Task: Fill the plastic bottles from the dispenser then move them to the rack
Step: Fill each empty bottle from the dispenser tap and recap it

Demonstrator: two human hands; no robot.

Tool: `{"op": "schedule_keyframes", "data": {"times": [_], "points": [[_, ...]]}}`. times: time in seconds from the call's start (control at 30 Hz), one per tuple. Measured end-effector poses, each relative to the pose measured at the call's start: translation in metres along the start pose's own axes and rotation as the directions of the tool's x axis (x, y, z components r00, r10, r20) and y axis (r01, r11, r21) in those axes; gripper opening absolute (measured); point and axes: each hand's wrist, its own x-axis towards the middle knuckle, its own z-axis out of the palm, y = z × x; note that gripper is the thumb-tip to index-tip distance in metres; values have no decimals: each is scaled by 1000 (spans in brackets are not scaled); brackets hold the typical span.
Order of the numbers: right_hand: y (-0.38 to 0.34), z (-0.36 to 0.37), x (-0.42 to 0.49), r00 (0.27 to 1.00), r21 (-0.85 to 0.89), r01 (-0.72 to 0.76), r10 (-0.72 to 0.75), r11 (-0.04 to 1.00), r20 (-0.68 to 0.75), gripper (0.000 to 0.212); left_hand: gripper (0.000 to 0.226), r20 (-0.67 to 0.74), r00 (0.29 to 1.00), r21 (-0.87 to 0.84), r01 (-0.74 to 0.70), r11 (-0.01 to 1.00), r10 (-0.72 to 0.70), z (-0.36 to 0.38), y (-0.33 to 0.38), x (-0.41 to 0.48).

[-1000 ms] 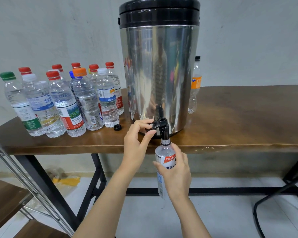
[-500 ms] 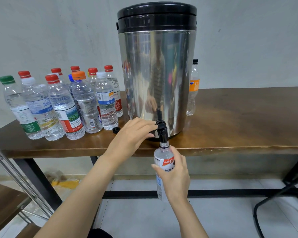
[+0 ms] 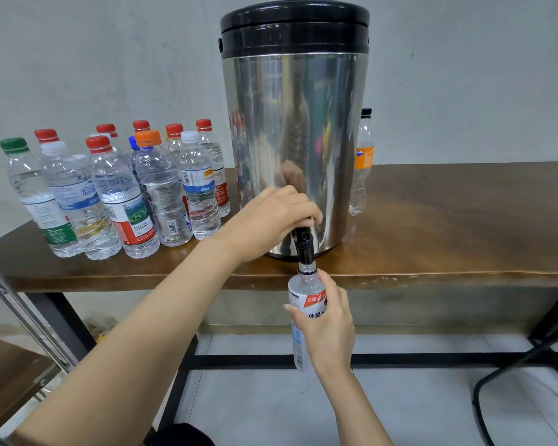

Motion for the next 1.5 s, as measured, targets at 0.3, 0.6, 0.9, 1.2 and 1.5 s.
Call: {"op": "schedule_keyframes", "data": {"times": [0.3, 0.6, 0.9, 1.2, 1.5], "points": [[2, -2, -6, 999, -10, 15, -15, 1000, 44, 75, 37, 1, 964, -257, 258, 931, -267, 4, 12, -11], [-3, 5, -24, 994, 27, 54, -57, 998, 98, 71, 28, -237, 690, -458, 541, 705, -684, 5, -11, -74], [-93, 12, 3, 953, 198, 227, -259, 954, 154, 80, 23, -84, 431, -375, 822, 430, -898, 6, -62, -131], [-150, 38, 54, 916, 242, 359, -390, 902, 95, 84, 47, 236, 680, -287, 731, 619, -694, 25, -87, -121], [-148, 62, 79, 925, 232, 332, -364, 914, 108, 82, 47, 365, 664, -2, 702, 712, -653, 37, -97, -106]]}}
